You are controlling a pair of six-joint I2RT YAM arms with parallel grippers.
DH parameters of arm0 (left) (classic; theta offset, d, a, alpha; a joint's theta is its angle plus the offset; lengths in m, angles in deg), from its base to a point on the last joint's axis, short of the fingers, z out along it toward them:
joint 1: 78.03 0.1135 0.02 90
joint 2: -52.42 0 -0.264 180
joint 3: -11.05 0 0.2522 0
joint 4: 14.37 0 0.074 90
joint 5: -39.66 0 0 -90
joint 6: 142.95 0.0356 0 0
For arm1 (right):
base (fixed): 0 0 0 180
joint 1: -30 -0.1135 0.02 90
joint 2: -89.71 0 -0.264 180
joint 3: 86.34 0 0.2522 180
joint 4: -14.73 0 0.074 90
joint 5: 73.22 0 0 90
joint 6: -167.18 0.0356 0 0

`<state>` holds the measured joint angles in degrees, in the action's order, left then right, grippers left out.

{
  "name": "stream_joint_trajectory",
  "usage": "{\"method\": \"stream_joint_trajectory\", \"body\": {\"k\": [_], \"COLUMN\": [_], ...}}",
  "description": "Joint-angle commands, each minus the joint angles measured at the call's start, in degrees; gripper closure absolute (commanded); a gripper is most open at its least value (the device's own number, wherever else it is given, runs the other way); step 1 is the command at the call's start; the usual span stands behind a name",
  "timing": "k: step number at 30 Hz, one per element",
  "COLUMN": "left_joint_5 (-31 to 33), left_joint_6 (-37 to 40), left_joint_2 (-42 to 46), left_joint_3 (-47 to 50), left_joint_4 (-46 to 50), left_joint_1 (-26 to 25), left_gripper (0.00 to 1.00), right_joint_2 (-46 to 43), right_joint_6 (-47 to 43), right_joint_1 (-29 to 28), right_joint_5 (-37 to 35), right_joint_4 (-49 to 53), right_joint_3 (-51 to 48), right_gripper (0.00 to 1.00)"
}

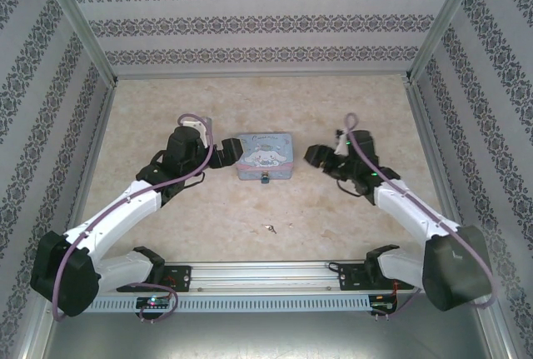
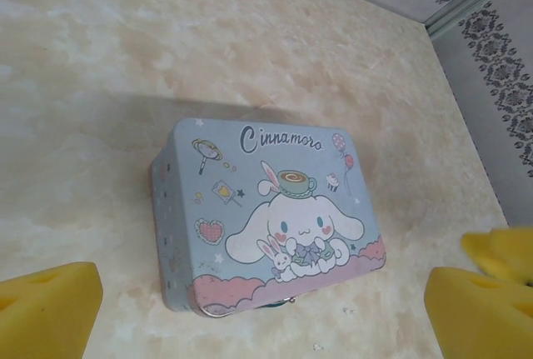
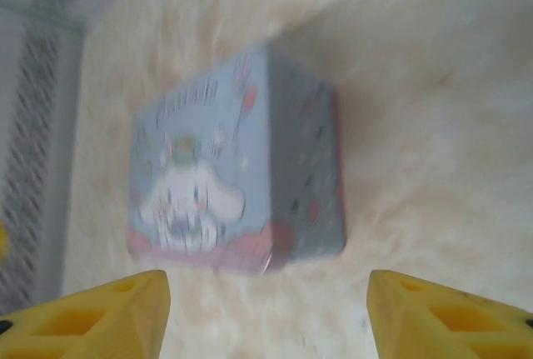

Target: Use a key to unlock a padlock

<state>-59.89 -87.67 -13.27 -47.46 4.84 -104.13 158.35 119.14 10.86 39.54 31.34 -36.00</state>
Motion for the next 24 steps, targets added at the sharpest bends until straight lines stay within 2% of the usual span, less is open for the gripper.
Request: {"method": "stream_joint_trajectory", "body": {"k": [1,8,11,16,24], "left_joint_5": [1.58,4.60,5.86,7.26,5.48], "left_joint_6": [0.18,0.43,-0.34,-2.28,-4.15], "left_joint_2": [1.13,0.57,0.68,-0.62,-3.30], "left_joint_3": [0.00,-1.74,-1.53,-2.19,-3.53], "left_joint_4": [3.67,7.27,6.74,7.28,7.03], "left_joint_1": [0.64,0.66,0.63,0.63,0.64], "left_gripper": [0.01,0.00,0.00,0.00,0.00], "right_joint_2": [4.03,12.44,14.88,17.48,21.34], "right_joint_6": [-7.63,-12.75,-13.99,-14.75,-15.18], "right_joint_1": [-9.84,-26.88,-31.82,-36.23,-39.53], "right_joint_5": [-5.95,-16.76,-19.84,-21.48,-22.73], "right_joint_4": [7.67,14.39,17.25,18.83,19.84], "right_joint_3": [1.65,3.15,4.93,6.90,10.47], "right_gripper": [0.37,0.49,0.54,0.60,0.64]}}
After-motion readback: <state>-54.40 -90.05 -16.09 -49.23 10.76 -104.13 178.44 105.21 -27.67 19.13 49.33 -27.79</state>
